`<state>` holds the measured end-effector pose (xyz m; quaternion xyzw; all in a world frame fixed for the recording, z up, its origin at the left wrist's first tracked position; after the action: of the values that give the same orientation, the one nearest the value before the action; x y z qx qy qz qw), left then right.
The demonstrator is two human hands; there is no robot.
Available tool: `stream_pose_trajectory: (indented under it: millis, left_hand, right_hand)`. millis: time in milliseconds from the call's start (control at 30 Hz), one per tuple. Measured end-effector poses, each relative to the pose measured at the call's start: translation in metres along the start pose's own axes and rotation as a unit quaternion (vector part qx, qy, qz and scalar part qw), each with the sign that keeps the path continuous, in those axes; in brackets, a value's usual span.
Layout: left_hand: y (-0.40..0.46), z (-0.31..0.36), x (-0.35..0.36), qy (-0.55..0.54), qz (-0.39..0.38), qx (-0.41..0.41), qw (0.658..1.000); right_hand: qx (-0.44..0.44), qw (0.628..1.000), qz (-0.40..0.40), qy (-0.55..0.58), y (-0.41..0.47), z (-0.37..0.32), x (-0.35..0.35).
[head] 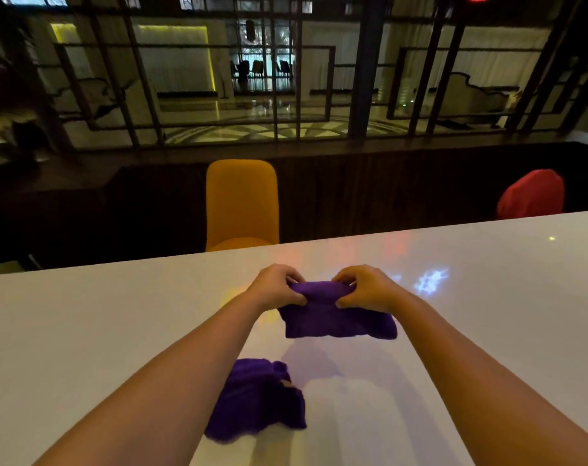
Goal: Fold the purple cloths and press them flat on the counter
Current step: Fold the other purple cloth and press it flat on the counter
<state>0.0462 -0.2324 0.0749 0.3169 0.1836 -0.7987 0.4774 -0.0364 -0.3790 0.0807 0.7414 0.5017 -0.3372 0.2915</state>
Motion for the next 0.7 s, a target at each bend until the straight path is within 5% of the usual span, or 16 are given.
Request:
stream_pose_trajectory:
  millis: [300, 700]
  left_hand:
    - [-0.034, 0.010, -0.147, -0.004, 0.084, 0.026, 0.996]
    - [-0.114, -0.126, -0.290, 0.003, 0.161, -0.050, 0.986]
  right_hand:
    - [-0.139, 0.990, 0.004, -0.013, 0.027, -0.146, -0.024]
    - [-0.263, 0.963, -0.057, -0.004, 0.015, -0.318, 0.104]
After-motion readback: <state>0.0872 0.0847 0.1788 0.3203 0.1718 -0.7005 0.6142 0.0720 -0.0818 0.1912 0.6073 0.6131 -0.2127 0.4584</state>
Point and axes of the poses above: each hand's wrist, its own y-axis towards the middle knuckle, its own x-axis out of the palm, z = x × y, the point moved 7 cm from there along y, towards the middle knuckle, and after that the axes turned 15 degrees about z, right-handed, at the moved point
